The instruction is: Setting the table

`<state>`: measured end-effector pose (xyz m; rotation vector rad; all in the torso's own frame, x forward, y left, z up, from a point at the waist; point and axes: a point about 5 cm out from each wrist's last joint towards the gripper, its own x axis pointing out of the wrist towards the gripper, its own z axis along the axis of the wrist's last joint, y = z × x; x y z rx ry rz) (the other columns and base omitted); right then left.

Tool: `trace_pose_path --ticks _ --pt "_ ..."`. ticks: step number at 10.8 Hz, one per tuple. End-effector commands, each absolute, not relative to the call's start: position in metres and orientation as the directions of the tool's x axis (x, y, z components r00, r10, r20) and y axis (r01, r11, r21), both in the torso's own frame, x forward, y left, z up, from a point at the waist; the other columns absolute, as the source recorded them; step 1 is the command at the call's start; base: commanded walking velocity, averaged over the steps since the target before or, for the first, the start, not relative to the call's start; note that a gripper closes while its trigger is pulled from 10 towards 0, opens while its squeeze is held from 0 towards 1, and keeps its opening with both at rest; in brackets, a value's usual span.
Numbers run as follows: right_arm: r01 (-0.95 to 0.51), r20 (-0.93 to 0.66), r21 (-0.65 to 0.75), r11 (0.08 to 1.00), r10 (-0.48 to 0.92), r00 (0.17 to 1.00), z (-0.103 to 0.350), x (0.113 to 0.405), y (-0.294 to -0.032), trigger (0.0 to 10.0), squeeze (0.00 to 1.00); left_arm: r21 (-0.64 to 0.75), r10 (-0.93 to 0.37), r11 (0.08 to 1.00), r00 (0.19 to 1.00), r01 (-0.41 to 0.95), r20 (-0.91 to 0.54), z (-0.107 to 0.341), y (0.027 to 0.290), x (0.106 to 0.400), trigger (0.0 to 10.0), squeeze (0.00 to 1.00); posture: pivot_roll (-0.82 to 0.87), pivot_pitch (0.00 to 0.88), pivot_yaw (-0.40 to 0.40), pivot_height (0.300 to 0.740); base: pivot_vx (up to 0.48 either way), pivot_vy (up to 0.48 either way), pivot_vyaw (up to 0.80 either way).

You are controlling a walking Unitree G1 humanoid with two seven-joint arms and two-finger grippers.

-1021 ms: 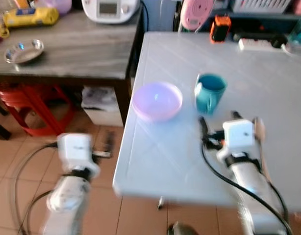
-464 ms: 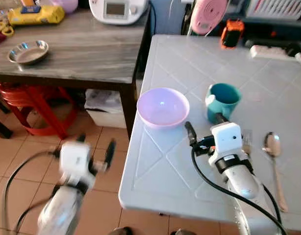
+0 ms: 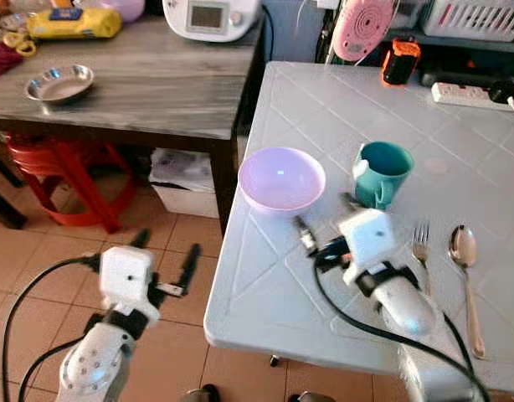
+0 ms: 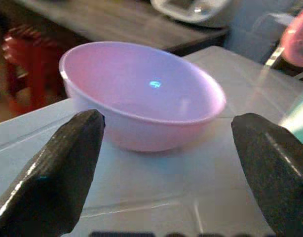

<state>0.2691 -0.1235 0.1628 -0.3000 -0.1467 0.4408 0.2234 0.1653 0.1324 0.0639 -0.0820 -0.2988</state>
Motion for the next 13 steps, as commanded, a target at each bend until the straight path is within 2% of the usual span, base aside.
trace_pose_path --ticks 1,3,7,8,13 --pt "-0.434 0.047 -0.320 0.842 0.471 0.881 0.162 0.270 -0.122 10.0 0.00 0.078 -0.330 0.943 0.941 0.324 0.075 0.133 0.164 0.223 10.0 0.00 -0.10 0.195 -0.001 0.740 0.000 0.000 0.00" --pt "-0.527 0.008 -0.358 0.771 0.567 0.824 0.172 0.278 -0.119 10.0 0.00 0.087 -0.362 0.931 0.929 0.355 0.080 0.134 0.160 0.229 10.0 0.00 -0.10 0.196 -0.005 0.740 0.000 0.000 0.00" --pt "-0.651 -0.123 -0.413 0.638 0.669 0.733 0.178 0.287 -0.113 10.0 0.00 0.066 -0.370 0.928 0.926 0.365 0.072 0.129 0.152 0.226 10.0 0.00 -0.11 0.197 -0.009 0.740 0.000 0.000 0.00" --pt "-0.674 -0.153 -0.465 0.574 0.698 0.700 0.184 0.294 -0.116 10.0 0.00 0.061 -0.372 0.928 0.925 0.368 0.077 0.129 0.151 0.227 10.0 0.00 -0.10 0.198 -0.014 0.740 0.000 0.000 0.00" --pt "-0.736 -0.281 -0.496 0.460 0.717 0.638 0.178 0.308 -0.129 10.0 0.00 0.038 -0.451 0.893 0.887 0.449 0.105 0.132 0.144 0.225 10.0 0.00 -0.11 0.205 -0.012 0.740 0.000 0.000 0.00"
